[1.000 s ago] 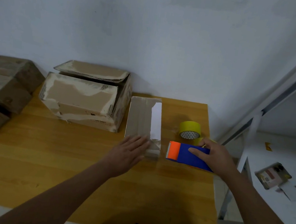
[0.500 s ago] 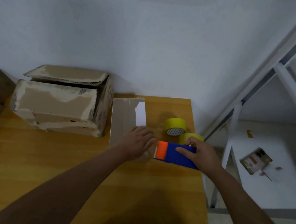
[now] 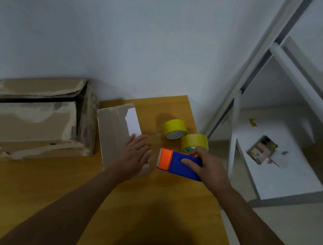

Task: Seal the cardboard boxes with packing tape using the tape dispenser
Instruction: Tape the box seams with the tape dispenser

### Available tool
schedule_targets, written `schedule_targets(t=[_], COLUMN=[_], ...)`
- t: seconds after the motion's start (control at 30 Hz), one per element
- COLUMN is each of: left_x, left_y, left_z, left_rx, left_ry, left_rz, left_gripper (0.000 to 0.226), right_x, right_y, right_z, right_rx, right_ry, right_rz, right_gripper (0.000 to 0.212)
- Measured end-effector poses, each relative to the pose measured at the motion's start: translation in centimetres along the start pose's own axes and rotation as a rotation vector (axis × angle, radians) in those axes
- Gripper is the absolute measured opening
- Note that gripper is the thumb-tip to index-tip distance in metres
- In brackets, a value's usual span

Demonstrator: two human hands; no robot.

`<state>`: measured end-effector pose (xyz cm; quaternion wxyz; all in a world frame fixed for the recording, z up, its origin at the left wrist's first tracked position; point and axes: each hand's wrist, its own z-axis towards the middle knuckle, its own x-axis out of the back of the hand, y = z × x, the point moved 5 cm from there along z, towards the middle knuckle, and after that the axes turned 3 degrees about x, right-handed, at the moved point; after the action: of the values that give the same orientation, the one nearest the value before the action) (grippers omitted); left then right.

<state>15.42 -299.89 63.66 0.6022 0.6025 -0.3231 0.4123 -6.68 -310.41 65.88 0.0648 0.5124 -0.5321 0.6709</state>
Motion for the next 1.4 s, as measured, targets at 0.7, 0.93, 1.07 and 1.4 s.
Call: schedule_targets(t=[0.7,0.93,1.07,1.4], left_x=[-0.1,-0.1,0.1,1.3], left_y=[0.3,-0.1,-0.3,-0.5], left_z=[-0.3,-0.6,-2.0,-4.0], left_rx=[-0.02,-0.026,-0.019,0.026], left_ry=[-0.041,-0.15,-0.153,-0.31], left_rz=[0.018,0.008,-0.131,-0.285], left_gripper=[0.055,0.059,0.053,0.064], right_x=[-2.5,-8.9,-9.0,-13.5], right_y=[3.8,1.5,-2.7,-8.2], right_z=[-3.4,-5.1,-4.0,-5.3], right_rx=[-0.336,-0.392,-0.361,-0.638], right_ry=[0.283,0.026,0.158,-0.1], right_rz=[-0.243,-0.14,0.284,1.248], right_gripper=[0.032,0.036,0.031,0.026])
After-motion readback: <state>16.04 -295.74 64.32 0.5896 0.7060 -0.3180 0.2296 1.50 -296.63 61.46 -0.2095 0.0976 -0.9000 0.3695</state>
